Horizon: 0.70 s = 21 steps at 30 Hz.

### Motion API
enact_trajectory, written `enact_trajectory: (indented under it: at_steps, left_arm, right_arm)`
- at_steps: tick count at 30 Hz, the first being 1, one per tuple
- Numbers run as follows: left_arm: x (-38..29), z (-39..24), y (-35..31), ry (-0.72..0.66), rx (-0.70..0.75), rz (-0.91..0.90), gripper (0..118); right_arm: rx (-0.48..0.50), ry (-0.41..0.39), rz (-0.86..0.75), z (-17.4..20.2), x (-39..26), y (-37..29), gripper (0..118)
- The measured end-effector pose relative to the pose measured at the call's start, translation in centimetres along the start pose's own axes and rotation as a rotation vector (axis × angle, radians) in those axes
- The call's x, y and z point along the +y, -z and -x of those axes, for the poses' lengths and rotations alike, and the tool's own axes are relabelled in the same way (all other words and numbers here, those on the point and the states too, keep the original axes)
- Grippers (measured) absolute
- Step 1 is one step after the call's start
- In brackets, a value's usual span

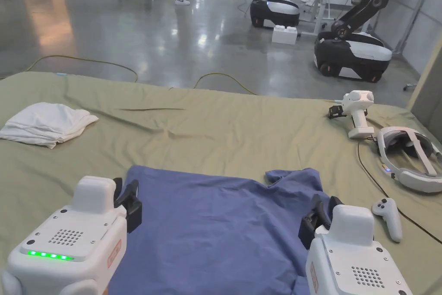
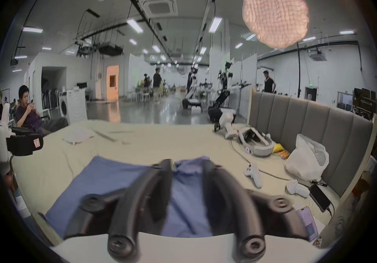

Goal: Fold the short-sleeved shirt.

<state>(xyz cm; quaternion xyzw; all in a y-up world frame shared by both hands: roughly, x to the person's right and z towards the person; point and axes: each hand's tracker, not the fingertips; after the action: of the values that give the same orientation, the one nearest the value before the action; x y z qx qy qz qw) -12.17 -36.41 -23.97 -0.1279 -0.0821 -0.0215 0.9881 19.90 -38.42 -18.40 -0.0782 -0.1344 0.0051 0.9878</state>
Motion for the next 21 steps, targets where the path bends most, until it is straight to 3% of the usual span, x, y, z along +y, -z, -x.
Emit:
enact_trajectory:
  at_steps: [3, 7, 11, 17, 21]
  left_arm:
    - [0.3, -0.2, 0.2, 0.033, 0.030, -0.056, 5]
    - [0.2, 0.4, -0.3, 0.017, 0.043, -0.121, 3]
    - [-0.8, 1.9, -0.4, -0.001, 0.056, -0.060, 3]
    - [-5.2, 7.8, 0.1, -0.093, 0.026, 0.304, 3]
    - [-8.4, 10.6, -0.1, -0.134, 0.005, 0.655, 3]
  right_arm:
    - [-0.011, -0.007, -0.035, 0.5, 0.6, -0.1, 0]
    - [0.010, 0.017, -0.068, 0.4, 1.4, 0.0, 0]
    - [0.000, 0.030, -0.073, -0.1, 1.7, 0.5, 0]
    - [0.026, -0.001, -0.023, -0.9, 1.2, 1.4, 0]
    - [0.034, -0.021, 0.025, -1.0, 0.0, 1.8, 0]
